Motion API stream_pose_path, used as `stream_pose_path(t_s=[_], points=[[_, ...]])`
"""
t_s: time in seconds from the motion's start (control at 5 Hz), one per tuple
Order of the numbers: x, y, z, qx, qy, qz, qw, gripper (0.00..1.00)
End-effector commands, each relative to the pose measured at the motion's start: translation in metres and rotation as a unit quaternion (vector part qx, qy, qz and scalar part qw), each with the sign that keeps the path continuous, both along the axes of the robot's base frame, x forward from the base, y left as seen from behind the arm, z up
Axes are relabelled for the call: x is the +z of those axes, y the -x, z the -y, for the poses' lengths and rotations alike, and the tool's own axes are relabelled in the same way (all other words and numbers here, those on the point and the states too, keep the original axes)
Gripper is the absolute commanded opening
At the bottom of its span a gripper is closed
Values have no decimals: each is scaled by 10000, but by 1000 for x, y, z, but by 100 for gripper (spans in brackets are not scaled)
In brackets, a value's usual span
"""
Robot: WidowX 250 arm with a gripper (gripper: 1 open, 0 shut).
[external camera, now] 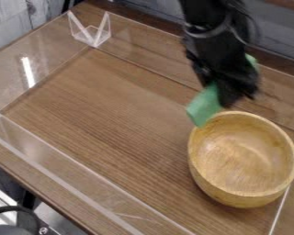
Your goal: Put the green block in the brown bowl
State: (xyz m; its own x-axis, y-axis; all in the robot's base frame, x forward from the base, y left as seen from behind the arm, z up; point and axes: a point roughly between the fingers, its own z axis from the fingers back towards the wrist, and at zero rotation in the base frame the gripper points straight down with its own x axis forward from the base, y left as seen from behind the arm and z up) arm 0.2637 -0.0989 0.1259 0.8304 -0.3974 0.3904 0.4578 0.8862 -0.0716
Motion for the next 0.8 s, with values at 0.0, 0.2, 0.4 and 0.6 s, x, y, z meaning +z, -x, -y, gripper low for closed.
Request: stream_pose_path(t_s=[0.0, 0.2, 0.4, 0.6], points=[[13, 18, 35, -288, 63, 309, 9991, 0], [4, 33, 52, -372, 91, 291, 9988, 0], [12, 34, 50, -266, 135, 264, 9992, 0], [11, 36, 46, -171, 214, 210, 9994, 0]])
